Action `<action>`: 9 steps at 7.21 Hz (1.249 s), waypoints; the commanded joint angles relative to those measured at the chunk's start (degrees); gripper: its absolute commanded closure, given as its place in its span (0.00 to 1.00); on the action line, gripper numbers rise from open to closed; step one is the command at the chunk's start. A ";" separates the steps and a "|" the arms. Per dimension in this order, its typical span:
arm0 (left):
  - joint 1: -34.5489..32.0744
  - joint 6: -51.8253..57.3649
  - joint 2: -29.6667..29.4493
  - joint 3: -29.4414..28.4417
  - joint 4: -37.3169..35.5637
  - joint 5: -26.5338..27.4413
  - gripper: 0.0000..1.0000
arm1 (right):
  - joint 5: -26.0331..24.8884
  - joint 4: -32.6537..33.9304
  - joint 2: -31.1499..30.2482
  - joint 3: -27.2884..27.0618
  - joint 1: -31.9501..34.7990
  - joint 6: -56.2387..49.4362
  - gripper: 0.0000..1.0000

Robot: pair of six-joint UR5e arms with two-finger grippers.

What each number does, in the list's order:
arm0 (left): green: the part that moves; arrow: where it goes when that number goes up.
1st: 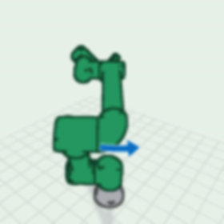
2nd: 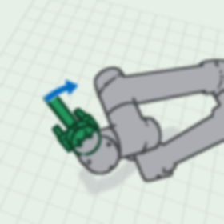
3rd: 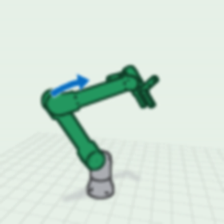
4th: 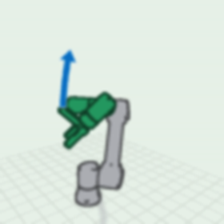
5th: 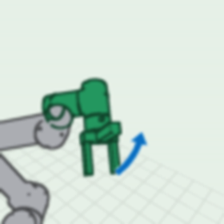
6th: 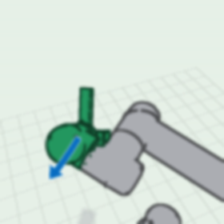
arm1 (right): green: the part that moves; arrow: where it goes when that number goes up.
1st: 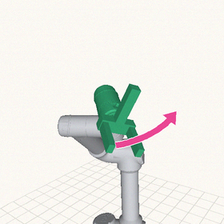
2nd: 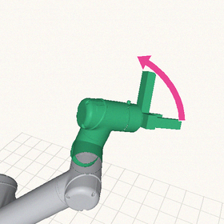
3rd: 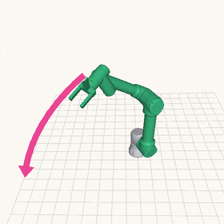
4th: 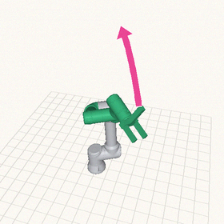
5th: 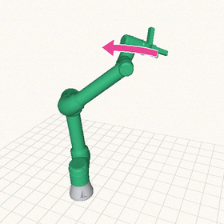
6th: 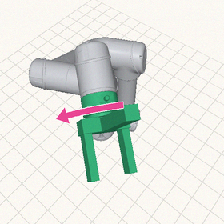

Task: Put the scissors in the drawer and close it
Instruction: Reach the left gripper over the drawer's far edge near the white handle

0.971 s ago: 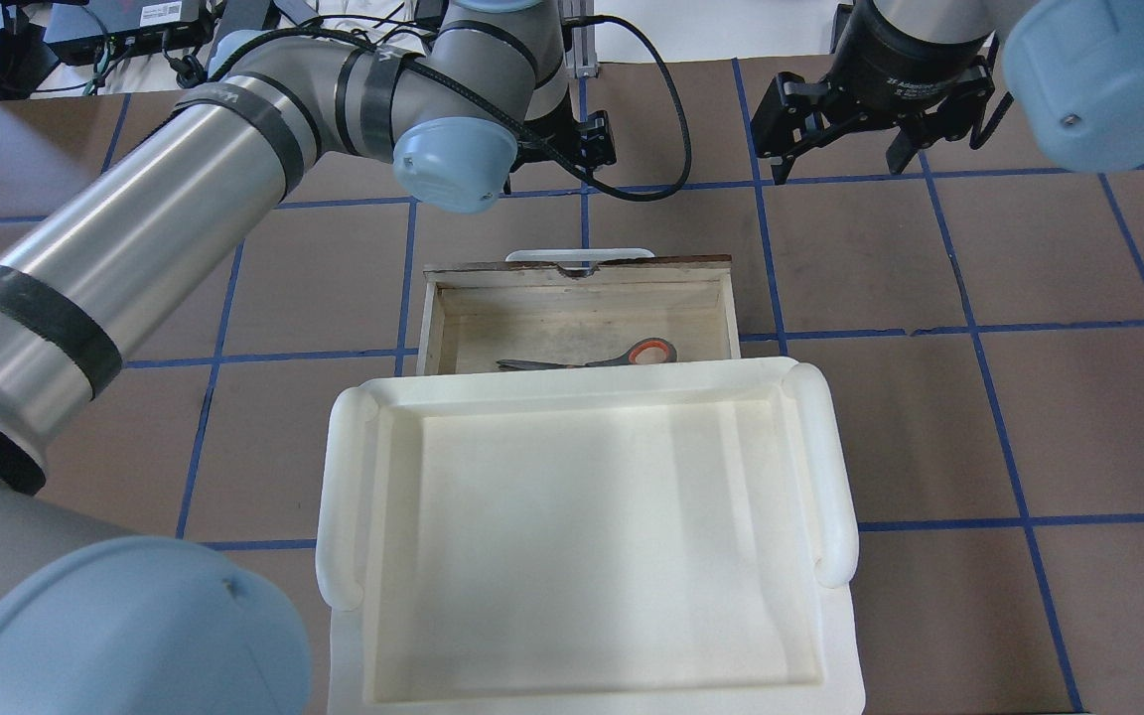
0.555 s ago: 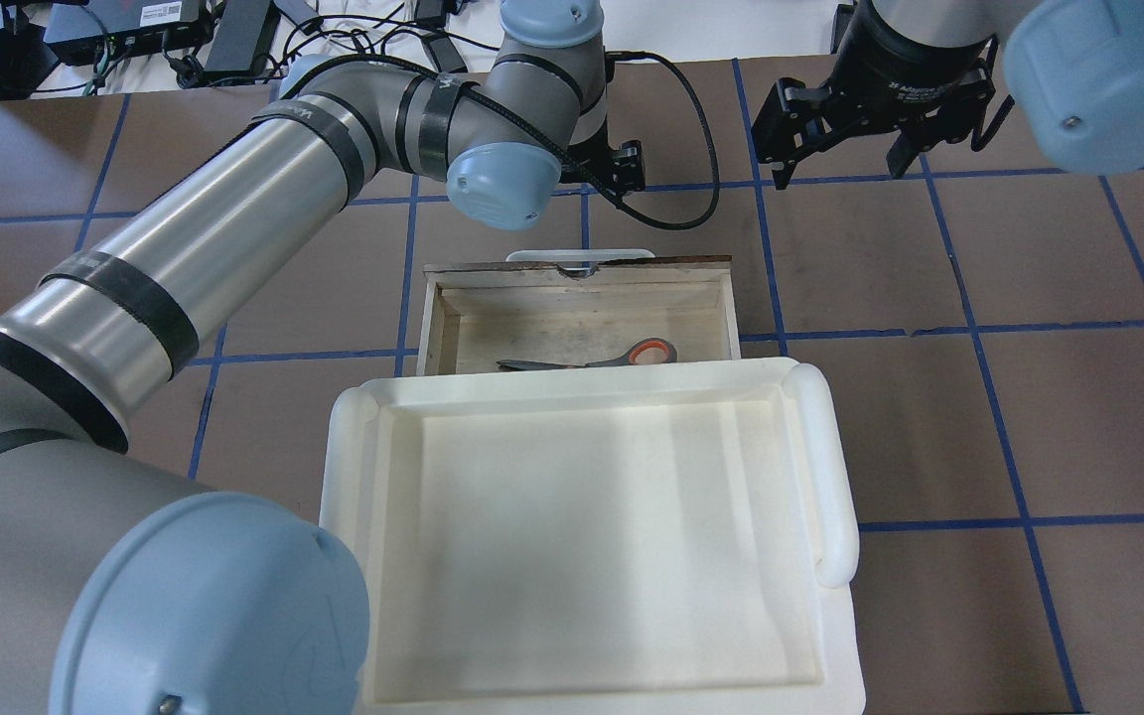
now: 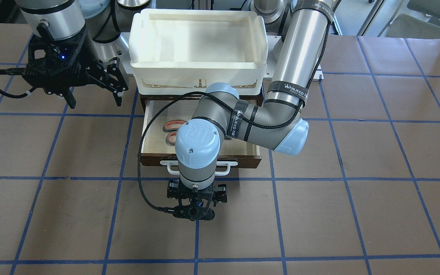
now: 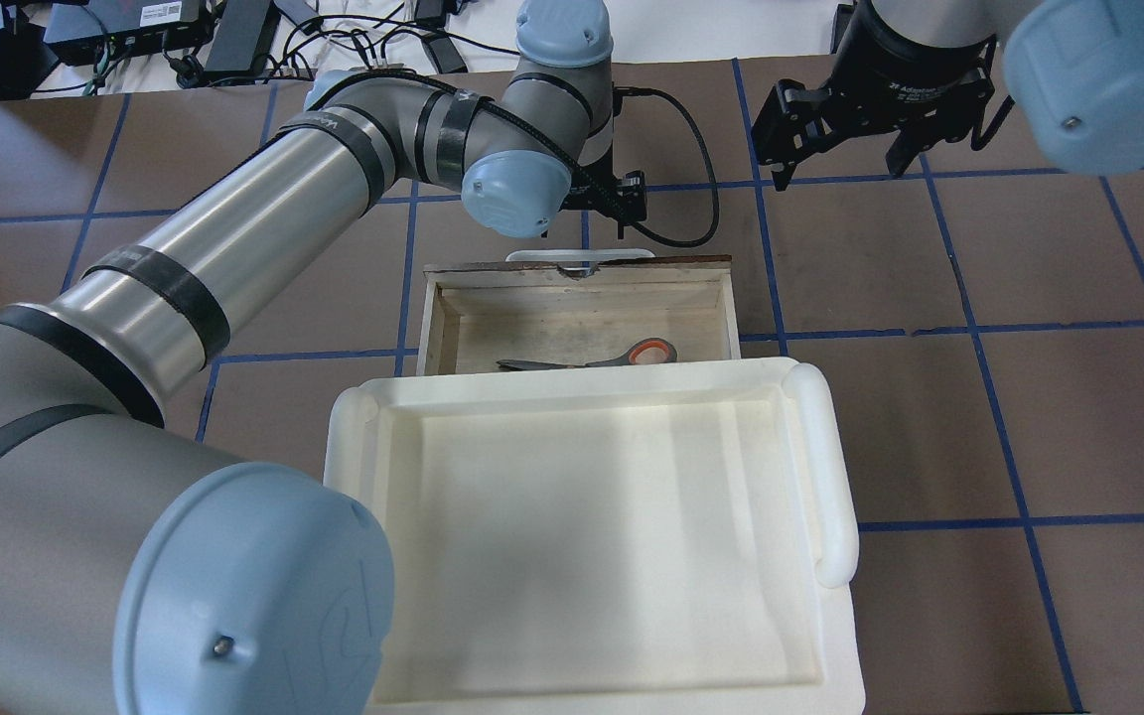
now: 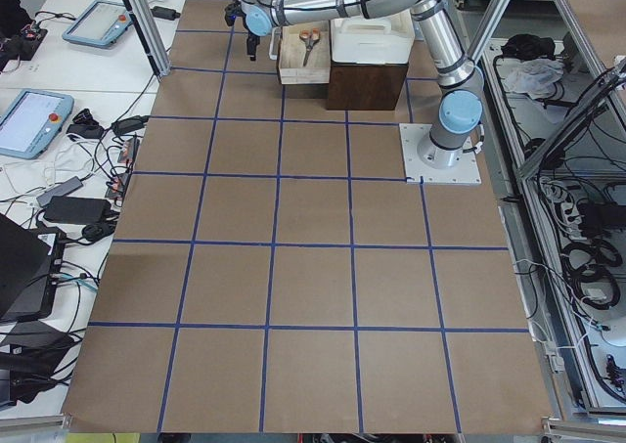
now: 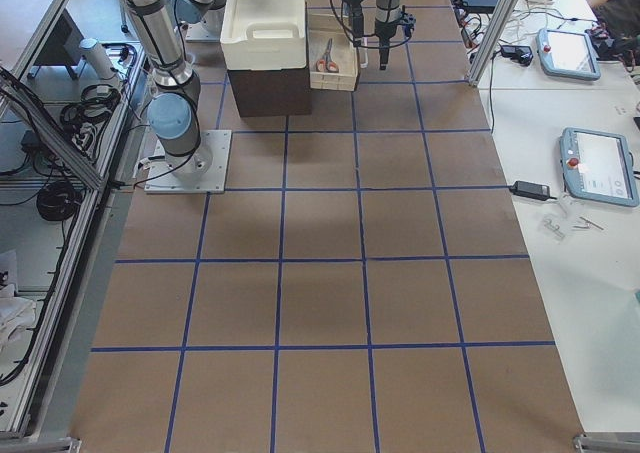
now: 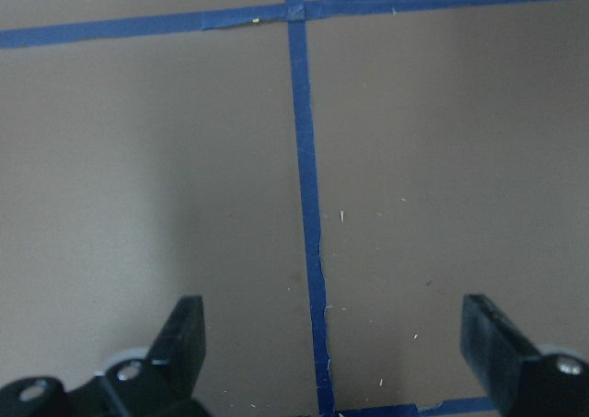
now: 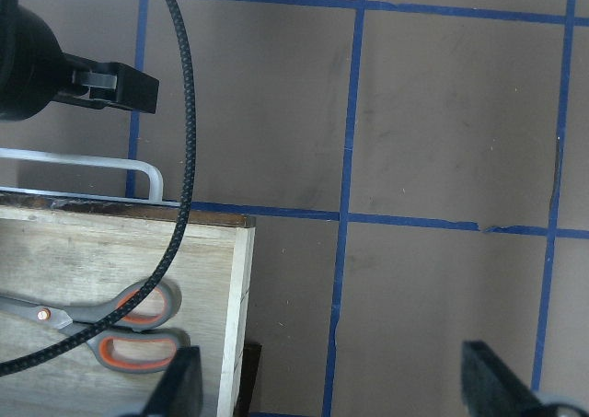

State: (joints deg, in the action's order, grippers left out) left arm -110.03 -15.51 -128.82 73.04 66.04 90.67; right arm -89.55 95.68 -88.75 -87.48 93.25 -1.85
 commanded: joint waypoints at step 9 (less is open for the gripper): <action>-2.29 -4.79 5.32 -0.10 14.54 -2.76 0.00 | -0.10 -0.93 -0.02 -0.06 -0.09 -0.52 0.00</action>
State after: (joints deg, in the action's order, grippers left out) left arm -112.20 -20.22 -125.00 72.60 78.52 89.24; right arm -89.62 94.92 -88.77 -87.54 93.17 -2.37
